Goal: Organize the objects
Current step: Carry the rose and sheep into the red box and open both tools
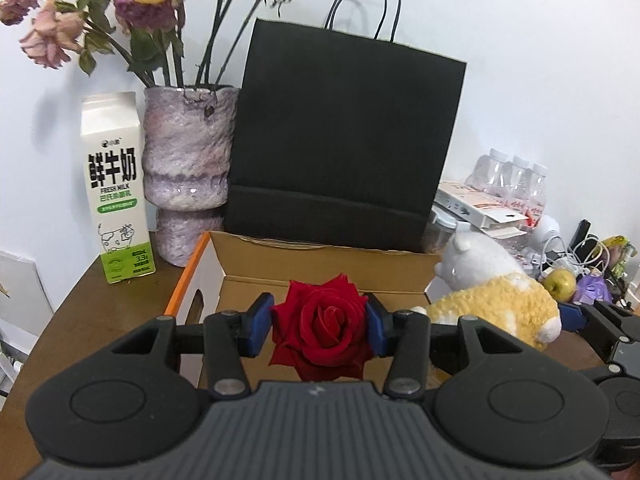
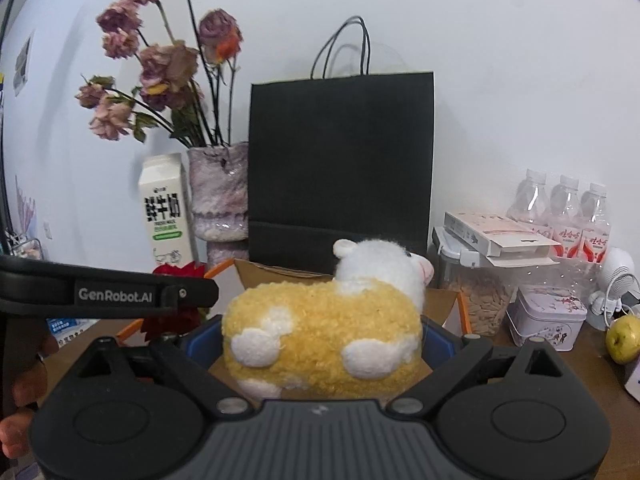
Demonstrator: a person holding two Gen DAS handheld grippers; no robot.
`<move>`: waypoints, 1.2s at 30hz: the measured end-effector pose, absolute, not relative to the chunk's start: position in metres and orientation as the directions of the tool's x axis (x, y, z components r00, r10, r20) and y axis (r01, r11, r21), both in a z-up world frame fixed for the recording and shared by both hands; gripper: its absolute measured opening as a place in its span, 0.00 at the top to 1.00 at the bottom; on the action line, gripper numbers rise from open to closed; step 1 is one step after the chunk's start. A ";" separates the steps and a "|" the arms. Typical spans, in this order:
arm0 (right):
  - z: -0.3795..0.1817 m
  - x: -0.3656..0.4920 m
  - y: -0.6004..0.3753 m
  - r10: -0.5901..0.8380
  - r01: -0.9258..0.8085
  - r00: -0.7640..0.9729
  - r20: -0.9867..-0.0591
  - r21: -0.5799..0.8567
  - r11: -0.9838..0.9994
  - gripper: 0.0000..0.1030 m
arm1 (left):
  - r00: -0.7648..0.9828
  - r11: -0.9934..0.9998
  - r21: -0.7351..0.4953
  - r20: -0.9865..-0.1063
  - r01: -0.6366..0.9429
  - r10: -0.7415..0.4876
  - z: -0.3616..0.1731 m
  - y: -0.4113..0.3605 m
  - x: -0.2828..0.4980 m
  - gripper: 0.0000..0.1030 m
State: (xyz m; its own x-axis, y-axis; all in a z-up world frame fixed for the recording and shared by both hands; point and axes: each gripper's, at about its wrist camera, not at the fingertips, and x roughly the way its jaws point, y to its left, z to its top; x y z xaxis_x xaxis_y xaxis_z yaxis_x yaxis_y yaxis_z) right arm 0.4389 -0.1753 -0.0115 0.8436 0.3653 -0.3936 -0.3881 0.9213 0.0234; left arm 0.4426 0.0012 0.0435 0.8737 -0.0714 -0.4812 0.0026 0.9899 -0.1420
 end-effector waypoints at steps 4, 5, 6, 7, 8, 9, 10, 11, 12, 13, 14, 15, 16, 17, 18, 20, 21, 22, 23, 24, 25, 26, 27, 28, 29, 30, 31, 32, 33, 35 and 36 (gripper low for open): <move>-0.017 0.459 -0.174 0.358 -0.381 0.838 -0.413 0.027 0.924 0.06 | 0.863 0.989 -0.145 -0.502 -0.012 -0.063 0.037 0.004 0.462 0.52; -0.019 0.463 -0.174 0.355 -0.379 0.836 -0.418 0.028 0.925 0.06 | 0.859 0.989 -0.145 -0.508 -0.017 -0.060 0.035 0.005 0.467 0.52; -0.021 0.467 -0.173 0.351 -0.375 0.835 -0.424 0.028 0.927 0.06 | 0.855 0.990 -0.142 -0.515 -0.024 -0.053 0.032 0.005 0.472 0.52; -0.023 0.471 -0.173 0.346 -0.370 0.835 -0.428 0.029 0.928 0.06 | 0.852 0.990 -0.141 -0.522 -0.031 -0.048 0.030 0.006 0.476 0.52; -0.026 0.475 -0.172 0.339 -0.363 0.835 -0.434 0.029 0.931 0.06 | 0.847 0.990 -0.139 -0.530 -0.037 -0.043 0.027 0.007 0.480 0.52; -0.028 0.478 -0.171 0.332 -0.357 0.834 -0.440 0.028 0.934 0.06 | 0.840 0.989 -0.138 -0.542 -0.045 -0.038 0.024 0.009 0.484 0.52; -0.030 0.480 -0.171 0.327 -0.353 0.833 -0.447 0.026 0.935 0.06 | 0.832 0.989 -0.140 -0.553 -0.054 -0.032 0.020 0.011 0.488 0.53; -0.034 0.483 -0.170 0.323 -0.350 0.830 -0.455 0.026 0.936 0.06 | 0.826 0.988 -0.141 -0.563 -0.062 -0.028 0.017 0.012 0.491 0.53; -0.036 0.484 -0.170 0.319 -0.348 0.828 -0.461 0.023 0.937 0.06 | 0.820 0.988 -0.141 -0.571 -0.069 -0.024 0.014 0.013 0.494 0.53; -0.038 0.486 -0.169 0.316 -0.346 0.826 -0.467 0.021 0.938 0.06 | 0.817 0.987 -0.140 -0.576 -0.074 -0.021 0.011 0.014 0.497 0.53; -0.040 0.487 -0.169 0.314 -0.345 0.824 -0.471 0.021 0.938 0.06 | 0.814 0.987 -0.138 -0.580 -0.079 -0.016 0.009 0.015 0.498 0.52; -0.042 0.489 -0.168 0.311 -0.343 0.823 -0.475 0.021 0.939 0.05 | 0.814 0.988 -0.135 -0.581 -0.080 -0.013 0.008 0.015 0.499 0.52; -0.043 0.489 -0.168 0.307 -0.340 0.823 -0.478 0.020 0.940 0.03 | 0.816 0.988 -0.132 -0.578 -0.081 -0.010 0.007 0.015 0.498 0.46; -0.045 0.491 -0.169 0.304 -0.337 0.821 -0.484 0.021 0.941 0.03 | 0.821 0.988 -0.130 -0.571 -0.082 -0.007 0.008 0.014 0.497 0.25; -0.046 0.492 -0.169 0.300 -0.333 0.819 -0.489 0.021 0.943 0.00 | 0.827 0.988 -0.129 -0.561 -0.087 -0.001 0.009 0.014 0.496 0.12; -0.047 0.492 -0.169 0.294 -0.327 0.819 -0.493 0.020 0.945 0.00 | 0.853 0.988 -0.109 -0.520 -0.108 0.036 0.012 0.012 0.490 0.00; -0.047 0.492 -0.169 0.290 -0.324 0.821 -0.492 0.017 0.946 0.00 | 0.858 0.989 -0.094 -0.511 -0.115 0.051 0.014 0.011 0.488 0.00; -0.047 0.491 -0.169 0.287 -0.321 0.823 -0.490 0.016 0.947 0.00 | 0.861 0.989 -0.089 -0.506 -0.114 0.053 0.016 0.011 0.487 0.00; -0.046 0.491 -0.169 0.288 -0.321 0.823 -0.489 0.018 0.947 0.00 | 0.863 0.989 -0.095 -0.503 -0.112 0.049 0.018 0.012 0.486 0.00; -0.046 0.491 -0.170 0.289 -0.320 0.824 -0.488 0.021 0.947 0.00 | 0.862 0.989 -0.101 -0.505 -0.112 0.046 0.018 0.013 0.486 0.00; -0.045 0.491 -0.170 0.288 -0.318 0.825 -0.487 0.022 0.948 0.00 | 0.862 0.988 -0.103 -0.506 -0.112 0.045 0.019 0.013 0.486 0.00; -0.045 0.491 -0.171 0.286 -0.316 0.826 -0.485 0.022 0.949 0.00 | 0.861 0.988 -0.101 -0.506 -0.112 0.046 0.019 0.013 0.486 0.00; -0.044 0.490 -0.171 0.286 -0.315 0.827 -0.484 0.022 0.949 0.00 | 0.861 0.989 -0.099 -0.507 -0.113 0.047 0.019 0.013 0.486 0.00; -0.044 0.490 -0.171 0.286 -0.315 0.828 -0.483 0.023 0.949 0.00 | 0.860 0.989 -0.100 -0.508 -0.113 0.047 0.019 0.013 0.486 0.00; -0.044 0.489 -0.171 0.288 -0.316 0.828 -0.482 0.023 0.948 0.00 | 0.860 0.989 -0.101 -0.509 -0.112 0.045 0.019 0.013 0.486 0.00; -0.043 0.489 -0.171 0.289 -0.318 0.828 -0.480 0.023 0.948 0.00 | 0.860 0.989 -0.101 -0.509 -0.111 0.044 0.019 0.013 0.485 0.00; -0.042 0.488 -0.171 0.290 -0.319 0.829 -0.479 0.022 0.948 0.00 | 0.860 0.989 -0.101 -0.508 -0.110 0.044 0.019 0.013 0.485 0.00; -0.042 0.487 -0.171 0.291 -0.320 0.829 -0.478 0.021 0.947 0.00 | 0.861 0.989 -0.102 -0.506 -0.108 0.042 0.020 0.013 0.483 0.00; -0.041 0.486 -0.171 0.291 -0.321 0.830 -0.475 0.019 0.947 0.00 | 0.862 0.989 -0.104 -0.505 -0.105 0.039 0.021 0.013 0.482 0.00; -0.037 0.482 -0.171 0.297 -0.327 0.832 -0.468 0.017 0.945 0.00 | 0.864 0.990 -0.106 -0.502 -0.095 0.029 0.024 0.013 0.476 0.00; -0.036 0.480 -0.171 0.299 -0.329 0.834 -0.464 0.017 0.944 0.00 | 0.866 0.990 -0.108 -0.499 -0.090 0.025 0.026 0.013 0.473 0.00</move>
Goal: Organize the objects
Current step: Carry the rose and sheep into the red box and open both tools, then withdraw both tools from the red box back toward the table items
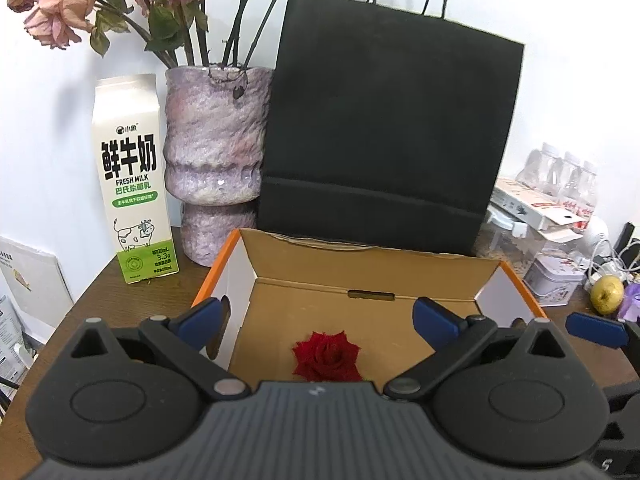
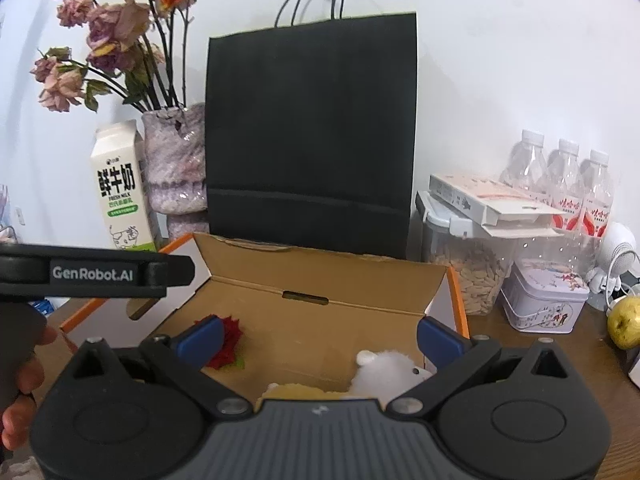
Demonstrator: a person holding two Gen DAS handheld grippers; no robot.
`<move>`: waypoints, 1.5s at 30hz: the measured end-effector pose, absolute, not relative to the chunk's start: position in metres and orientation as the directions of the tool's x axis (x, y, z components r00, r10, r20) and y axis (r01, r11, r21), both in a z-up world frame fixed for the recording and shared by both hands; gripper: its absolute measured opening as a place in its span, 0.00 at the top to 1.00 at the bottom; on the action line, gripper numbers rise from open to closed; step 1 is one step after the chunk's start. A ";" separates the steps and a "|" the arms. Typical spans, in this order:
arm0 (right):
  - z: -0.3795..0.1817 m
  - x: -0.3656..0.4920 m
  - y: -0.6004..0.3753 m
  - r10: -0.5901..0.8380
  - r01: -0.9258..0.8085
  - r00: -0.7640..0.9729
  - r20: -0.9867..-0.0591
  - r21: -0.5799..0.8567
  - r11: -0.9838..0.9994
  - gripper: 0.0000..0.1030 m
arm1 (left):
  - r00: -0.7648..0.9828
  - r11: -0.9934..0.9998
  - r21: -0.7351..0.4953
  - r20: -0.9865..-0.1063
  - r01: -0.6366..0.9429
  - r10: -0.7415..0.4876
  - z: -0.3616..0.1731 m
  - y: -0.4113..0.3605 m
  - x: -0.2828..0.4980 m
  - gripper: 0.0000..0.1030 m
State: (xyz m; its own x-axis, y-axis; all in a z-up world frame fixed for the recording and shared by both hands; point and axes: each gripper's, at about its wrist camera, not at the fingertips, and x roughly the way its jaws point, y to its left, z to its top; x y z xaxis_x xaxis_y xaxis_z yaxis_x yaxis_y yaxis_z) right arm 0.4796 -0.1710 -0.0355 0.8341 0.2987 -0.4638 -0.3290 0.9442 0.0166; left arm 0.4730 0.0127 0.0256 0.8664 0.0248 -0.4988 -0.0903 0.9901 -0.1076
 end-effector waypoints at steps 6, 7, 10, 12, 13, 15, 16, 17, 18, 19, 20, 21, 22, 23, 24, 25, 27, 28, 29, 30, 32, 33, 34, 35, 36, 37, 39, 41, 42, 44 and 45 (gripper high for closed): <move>-0.019 0.459 -0.177 0.318 -0.348 0.847 -0.425 0.009 0.938 0.00 | 0.882 0.991 -0.105 -0.471 -0.076 0.018 0.038 0.011 0.446 0.00; -0.017 0.455 -0.178 0.319 -0.348 0.851 -0.418 0.008 0.937 0.00 | 0.887 0.991 -0.108 -0.462 -0.075 0.017 0.041 0.011 0.441 0.00; -0.009 0.440 -0.183 0.324 -0.351 0.859 -0.397 0.005 0.936 0.00 | 0.902 0.992 -0.107 -0.431 -0.068 0.016 0.049 0.012 0.421 0.00; -0.006 0.429 -0.186 0.328 -0.355 0.862 -0.386 0.003 0.935 0.00 | 0.909 0.992 -0.106 -0.416 -0.064 0.014 0.053 0.012 0.407 0.00; -0.004 0.423 -0.186 0.330 -0.357 0.863 -0.382 0.002 0.934 0.00 | 0.911 0.993 -0.106 -0.412 -0.060 0.011 0.055 0.012 0.400 0.00; -0.002 0.409 -0.189 0.329 -0.357 0.869 -0.370 -0.007 0.934 0.00 | 0.913 0.993 -0.103 -0.408 -0.056 0.009 0.057 0.012 0.386 0.00; -0.001 0.403 -0.189 0.328 -0.357 0.871 -0.366 -0.012 0.934 0.00 | 0.915 0.993 -0.101 -0.404 -0.054 0.009 0.058 0.012 0.379 0.00; 0.000 0.396 -0.190 0.328 -0.358 0.873 -0.361 -0.016 0.934 0.00 | 0.916 0.994 -0.099 -0.400 -0.052 0.008 0.059 0.012 0.372 0.00; 0.002 0.388 -0.191 0.329 -0.359 0.874 -0.356 -0.019 0.933 0.00 | 0.918 0.994 -0.096 -0.398 -0.050 0.008 0.060 0.011 0.365 0.00; 0.003 0.381 -0.192 0.330 -0.360 0.875 -0.354 -0.020 0.933 0.00 | 0.919 0.994 -0.094 -0.394 -0.047 0.006 0.060 0.011 0.358 0.00; 0.003 0.373 -0.193 0.332 -0.361 0.876 -0.351 -0.021 0.932 0.00 | 0.921 0.995 -0.092 -0.391 -0.044 0.005 0.061 0.012 0.350 0.00; 0.004 0.366 -0.194 0.332 -0.362 0.876 -0.349 -0.020 0.932 0.00 | 0.922 0.995 -0.091 -0.388 -0.043 0.004 0.061 0.012 0.344 0.00; 0.004 0.361 -0.194 0.332 -0.361 0.876 -0.350 -0.020 0.932 0.00 | 0.922 0.995 -0.092 -0.386 -0.042 0.003 0.062 0.011 0.337 0.00; 0.004 0.354 -0.195 0.332 -0.362 0.875 -0.351 -0.021 0.932 0.00 | 0.923 0.995 -0.093 -0.385 -0.038 -0.001 0.062 0.011 0.329 0.00; 0.003 0.346 -0.195 0.333 -0.363 0.875 -0.353 -0.022 0.931 0.00 | 0.923 0.995 -0.092 -0.384 -0.034 -0.004 0.063 0.010 0.323 0.00; 0.003 0.339 -0.196 0.333 -0.364 0.874 -0.353 -0.023 0.931 0.00 | 0.924 0.995 -0.091 -0.382 -0.032 -0.005 0.064 0.009 0.315 0.00; 0.004 0.325 -0.197 0.335 -0.366 0.874 -0.352 -0.022 0.930 0.00 | 0.925 0.996 -0.090 -0.381 -0.030 -0.007 0.064 0.008 0.303 0.00; 0.004 0.318 -0.197 0.338 -0.368 0.874 -0.350 -0.022 0.930 0.00 | 0.925 0.996 -0.090 -0.380 -0.028 -0.008 0.064 0.008 0.297 0.00; 0.004 0.312 -0.197 0.340 -0.371 0.873 -0.350 -0.023 0.928 0.00 | 0.925 0.995 -0.092 -0.380 -0.028 -0.009 0.064 0.007 0.290 0.00; 0.003 0.306 -0.198 0.342 -0.373 0.872 -0.350 -0.023 0.928 0.00 | 0.925 0.995 -0.093 -0.380 -0.028 -0.010 0.064 0.007 0.284 0.00; 0.003 0.295 -0.199 0.345 -0.376 0.870 -0.351 -0.023 0.926 0.00 | 0.924 0.995 -0.094 -0.383 -0.025 -0.013 0.064 0.006 0.271 0.00; 0.002 0.290 -0.199 0.348 -0.380 0.869 -0.353 -0.024 0.925 0.00 | 0.923 0.995 -0.093 -0.384 -0.022 -0.015 0.064 0.006 0.265 0.00; 0.002 0.285 -0.199 0.350 -0.382 0.867 -0.354 -0.025 0.924 0.00 | 0.923 0.995 -0.092 -0.386 -0.021 -0.016 0.063 0.006 0.260 0.00; 0.001 0.278 -0.199 0.350 -0.384 0.867 -0.355 -0.026 0.923 0.00 | 0.921 0.996 -0.091 -0.388 -0.020 -0.017 0.063 0.006 0.254 0.00; 0.001 0.273 -0.200 0.351 -0.385 0.866 -0.357 -0.028 0.923 0.00 | 0.920 0.996 -0.092 -0.392 -0.019 -0.019 0.062 0.007 0.249 0.00; 0.001 0.269 -0.200 0.350 -0.386 0.866 -0.357 -0.030 0.922 0.00 | 0.918 0.995 -0.094 -0.395 -0.019 -0.020 0.060 0.008 0.244 0.00; -0.001 0.258 -0.201 0.347 -0.385 0.866 -0.359 -0.038 0.922 0.00 | 0.915 0.995 -0.094 -0.402 -0.024 -0.016 0.057 0.010 0.235 0.00; -0.004 0.247 -0.202 0.344 -0.387 0.866 -0.364 -0.051 0.920 0.00 | 0.911 0.995 -0.092 -0.411 -0.027 -0.013 0.052 0.012 0.226 0.00; -0.006 0.241 -0.203 0.343 -0.387 0.865 -0.367 -0.054 0.920 0.00 | 0.909 0.995 -0.091 -0.417 -0.029 -0.012 0.050 0.012 0.222 0.00; -0.010 0.231 -0.204 0.341 -0.389 0.862 -0.374 -0.057 0.919 0.00 | 0.903 0.996 -0.087 -0.430 -0.033 -0.008 0.045 0.013 0.214 0.00; -0.012 0.227 -0.206 0.341 -0.390 0.860 -0.378 -0.057 0.919 0.00 | 0.900 0.996 -0.086 -0.435 -0.034 -0.006 0.042 0.014 0.210 0.00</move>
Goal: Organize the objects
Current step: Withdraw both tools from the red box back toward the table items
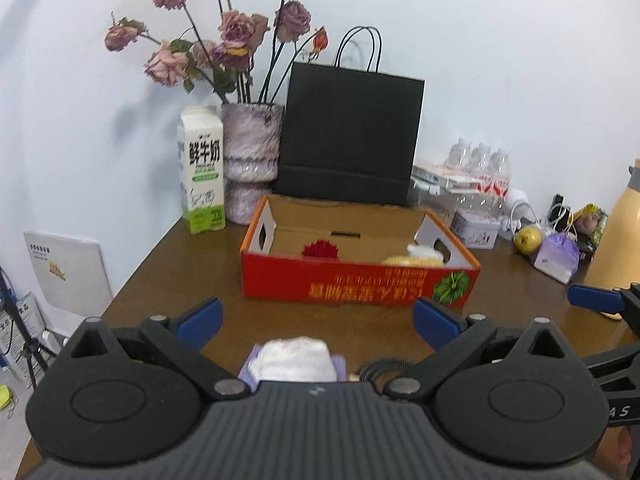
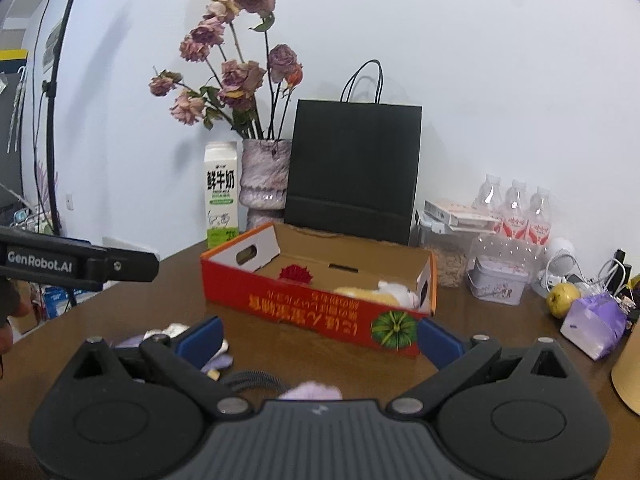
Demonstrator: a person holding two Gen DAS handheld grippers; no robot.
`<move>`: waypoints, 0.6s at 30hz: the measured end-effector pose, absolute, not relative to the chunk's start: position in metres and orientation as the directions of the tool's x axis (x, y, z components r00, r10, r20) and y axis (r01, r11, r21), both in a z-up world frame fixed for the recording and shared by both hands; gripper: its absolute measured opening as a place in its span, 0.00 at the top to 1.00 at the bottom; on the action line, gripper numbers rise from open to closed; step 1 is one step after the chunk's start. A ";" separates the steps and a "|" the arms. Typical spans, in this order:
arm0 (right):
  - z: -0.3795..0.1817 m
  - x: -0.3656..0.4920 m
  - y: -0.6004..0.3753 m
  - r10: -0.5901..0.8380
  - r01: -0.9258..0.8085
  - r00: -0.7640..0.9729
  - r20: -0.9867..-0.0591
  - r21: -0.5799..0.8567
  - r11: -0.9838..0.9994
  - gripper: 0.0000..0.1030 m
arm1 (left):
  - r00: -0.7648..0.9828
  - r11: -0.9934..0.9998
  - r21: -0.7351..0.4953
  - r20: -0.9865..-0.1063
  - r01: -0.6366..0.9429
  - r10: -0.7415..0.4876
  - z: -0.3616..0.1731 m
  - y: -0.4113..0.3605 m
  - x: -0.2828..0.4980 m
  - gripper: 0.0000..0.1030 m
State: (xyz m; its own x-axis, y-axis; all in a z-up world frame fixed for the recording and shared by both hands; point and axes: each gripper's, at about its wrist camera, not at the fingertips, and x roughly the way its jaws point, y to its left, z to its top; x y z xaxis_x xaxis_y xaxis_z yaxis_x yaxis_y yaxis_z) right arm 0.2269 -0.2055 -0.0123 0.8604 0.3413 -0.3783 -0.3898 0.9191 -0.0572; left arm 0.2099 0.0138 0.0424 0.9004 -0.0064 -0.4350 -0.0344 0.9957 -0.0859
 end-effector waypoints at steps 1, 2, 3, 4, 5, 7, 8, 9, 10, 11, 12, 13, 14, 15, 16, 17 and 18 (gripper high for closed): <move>-0.015 0.223 -0.207 0.341 -0.390 0.859 -0.383 -0.057 0.919 0.00 | 0.898 0.996 -0.084 -0.440 -0.035 -0.006 0.040 0.014 0.205 0.00; -0.018 0.218 -0.208 0.341 -0.390 0.857 -0.387 -0.055 0.919 0.00 | 0.895 0.996 -0.082 -0.445 -0.036 -0.004 0.037 0.015 0.201 0.00; -0.021 0.213 -0.209 0.342 -0.392 0.854 -0.392 -0.054 0.918 0.00 | 0.893 0.996 -0.082 -0.450 -0.039 -0.002 0.034 0.016 0.197 0.00; -0.024 0.209 -0.210 0.342 -0.393 0.852 -0.397 -0.053 0.918 0.00 | 0.890 0.996 -0.082 -0.455 -0.042 0.000 0.031 0.018 0.193 0.00; -0.027 0.204 -0.211 0.340 -0.394 0.849 -0.404 -0.055 0.918 0.00 | 0.888 0.996 -0.082 -0.460 -0.045 0.002 0.029 0.019 0.190 0.00; -0.034 0.198 -0.212 0.337 -0.395 0.843 -0.419 -0.057 0.917 0.00 | 0.883 0.996 -0.079 -0.469 -0.050 0.008 0.026 0.022 0.183 0.00; -0.038 0.194 -0.213 0.335 -0.395 0.840 -0.428 -0.057 0.917 0.00 | 0.882 0.996 -0.073 -0.471 -0.054 0.013 0.024 0.023 0.179 0.00; -0.041 0.190 -0.213 0.334 -0.396 0.836 -0.435 -0.057 0.917 0.00 | 0.881 0.996 -0.069 -0.473 -0.056 0.017 0.023 0.023 0.175 0.00; -0.044 0.188 -0.214 0.333 -0.396 0.834 -0.440 -0.058 0.916 0.00 | 0.879 0.996 -0.064 -0.476 -0.058 0.020 0.021 0.024 0.171 0.00; -0.046 0.185 -0.214 0.332 -0.396 0.832 -0.445 -0.057 0.916 0.00 | 0.878 0.996 -0.061 -0.479 -0.060 0.024 0.020 0.024 0.168 0.00; -0.049 0.182 -0.215 0.331 -0.396 0.830 -0.450 -0.056 0.917 0.00 | 0.876 0.996 -0.059 -0.482 -0.062 0.026 0.019 0.025 0.165 0.00; -0.051 0.179 -0.215 0.330 -0.396 0.827 -0.455 -0.055 0.916 0.00 | 0.875 0.996 -0.058 -0.484 -0.063 0.027 0.017 0.025 0.161 0.00; -0.054 0.176 -0.215 0.331 -0.397 0.824 -0.459 -0.054 0.916 0.00 | 0.873 0.996 -0.057 -0.487 -0.065 0.029 0.016 0.026 0.158 0.00; -0.056 0.173 -0.215 0.331 -0.399 0.822 -0.464 -0.053 0.916 0.00 | 0.871 0.996 -0.056 -0.490 -0.067 0.031 0.014 0.027 0.155 0.00; -0.058 0.171 -0.215 0.331 -0.400 0.819 -0.468 -0.052 0.915 0.00 | 0.870 0.996 -0.056 -0.492 -0.068 0.032 0.013 0.028 0.152 0.00; -0.060 0.169 -0.214 0.331 -0.401 0.816 -0.474 -0.052 0.915 0.00 | 0.867 0.996 -0.056 -0.497 -0.069 0.032 0.011 0.029 0.150 0.00; -0.062 0.167 -0.215 0.330 -0.402 0.814 -0.478 -0.052 0.914 0.00 | 0.865 0.996 -0.056 -0.501 -0.070 0.033 0.009 0.029 0.147 0.00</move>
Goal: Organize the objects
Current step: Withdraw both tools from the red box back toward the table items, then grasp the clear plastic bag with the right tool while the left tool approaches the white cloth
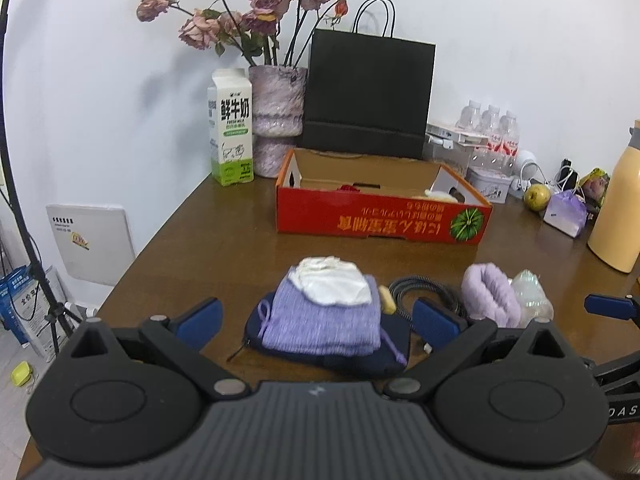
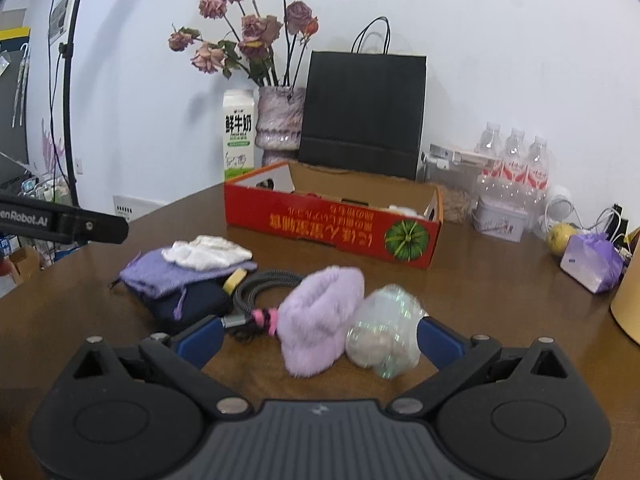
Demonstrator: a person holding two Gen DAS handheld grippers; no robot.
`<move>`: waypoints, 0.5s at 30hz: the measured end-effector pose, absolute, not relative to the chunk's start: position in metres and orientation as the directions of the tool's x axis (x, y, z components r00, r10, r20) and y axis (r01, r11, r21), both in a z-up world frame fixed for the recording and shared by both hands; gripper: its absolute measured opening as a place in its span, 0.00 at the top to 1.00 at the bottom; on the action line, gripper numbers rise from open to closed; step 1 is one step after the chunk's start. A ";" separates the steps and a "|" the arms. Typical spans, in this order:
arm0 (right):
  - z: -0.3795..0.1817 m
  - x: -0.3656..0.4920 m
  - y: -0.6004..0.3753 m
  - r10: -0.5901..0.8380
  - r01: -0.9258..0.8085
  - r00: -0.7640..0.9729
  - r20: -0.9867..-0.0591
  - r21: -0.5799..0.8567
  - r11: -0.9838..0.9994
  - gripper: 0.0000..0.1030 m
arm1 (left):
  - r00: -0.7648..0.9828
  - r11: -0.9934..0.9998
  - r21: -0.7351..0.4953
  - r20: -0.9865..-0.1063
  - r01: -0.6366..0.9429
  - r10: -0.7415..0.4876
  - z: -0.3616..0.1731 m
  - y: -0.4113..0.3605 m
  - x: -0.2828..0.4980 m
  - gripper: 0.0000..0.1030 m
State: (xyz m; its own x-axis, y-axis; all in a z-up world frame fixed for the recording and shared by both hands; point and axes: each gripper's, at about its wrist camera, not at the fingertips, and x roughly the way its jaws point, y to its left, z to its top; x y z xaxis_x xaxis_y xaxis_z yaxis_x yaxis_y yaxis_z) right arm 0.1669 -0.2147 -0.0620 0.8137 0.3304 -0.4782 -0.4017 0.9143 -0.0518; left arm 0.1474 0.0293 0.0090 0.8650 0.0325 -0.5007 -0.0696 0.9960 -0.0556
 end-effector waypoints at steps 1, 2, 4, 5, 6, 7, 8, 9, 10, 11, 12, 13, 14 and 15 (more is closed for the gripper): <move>-0.064 0.165 -0.215 0.330 -0.402 0.811 -0.482 -0.051 0.914 0.00 | 0.863 0.996 -0.055 -0.504 -0.070 0.033 0.008 0.030 0.146 0.00; -0.065 0.164 -0.215 0.330 -0.402 0.810 -0.486 -0.050 0.914 0.00 | 0.860 0.996 -0.053 -0.510 -0.069 0.032 0.005 0.030 0.144 0.00; -0.068 0.162 -0.216 0.327 -0.399 0.807 -0.492 -0.045 0.916 0.00 | 0.855 0.996 -0.052 -0.518 -0.070 0.033 0.002 0.031 0.142 0.00; -0.069 0.161 -0.217 0.325 -0.396 0.807 -0.493 -0.043 0.917 0.00 | 0.853 0.996 -0.054 -0.522 -0.070 0.032 0.001 0.032 0.141 0.00; -0.070 0.161 -0.218 0.322 -0.393 0.806 -0.496 -0.041 0.919 0.00 | 0.852 0.996 -0.055 -0.523 -0.071 0.032 0.000 0.033 0.140 0.00; -0.071 0.162 -0.220 0.319 -0.389 0.806 -0.498 -0.040 0.921 0.00 | 0.851 0.996 -0.055 -0.524 -0.073 0.033 0.000 0.034 0.140 0.00; -0.071 0.162 -0.222 0.315 -0.383 0.808 -0.499 -0.038 0.923 0.00 | 0.852 0.996 -0.057 -0.523 -0.074 0.033 0.000 0.035 0.140 0.00; -0.071 0.164 -0.224 0.309 -0.377 0.809 -0.500 -0.036 0.926 0.00 | 0.853 0.995 -0.059 -0.521 -0.074 0.032 0.000 0.036 0.140 0.00; -0.072 0.166 -0.225 0.304 -0.370 0.810 -0.501 -0.035 0.928 0.00 | 0.853 0.995 -0.063 -0.521 -0.075 0.031 0.000 0.037 0.141 0.00; -0.072 0.167 -0.227 0.300 -0.365 0.811 -0.502 -0.034 0.930 0.00 | 0.853 0.995 -0.064 -0.521 -0.076 0.031 0.000 0.037 0.142 0.00; -0.072 0.169 -0.229 0.293 -0.358 0.813 -0.503 -0.034 0.933 0.00 | 0.853 0.995 -0.066 -0.521 -0.075 0.030 0.000 0.037 0.143 0.00; -0.072 0.171 -0.231 0.289 -0.353 0.814 -0.504 -0.035 0.935 0.00 | 0.852 0.995 -0.067 -0.522 -0.074 0.028 0.000 0.037 0.144 0.00; -0.073 0.173 -0.233 0.281 -0.347 0.816 -0.505 -0.038 0.937 0.00 | 0.851 0.995 -0.066 -0.524 -0.073 0.027 0.000 0.037 0.145 0.00; -0.074 0.175 -0.236 0.272 -0.340 0.816 -0.510 -0.043 0.939 0.00 | 0.850 0.995 -0.065 -0.526 -0.072 0.027 -0.001 0.036 0.146 0.00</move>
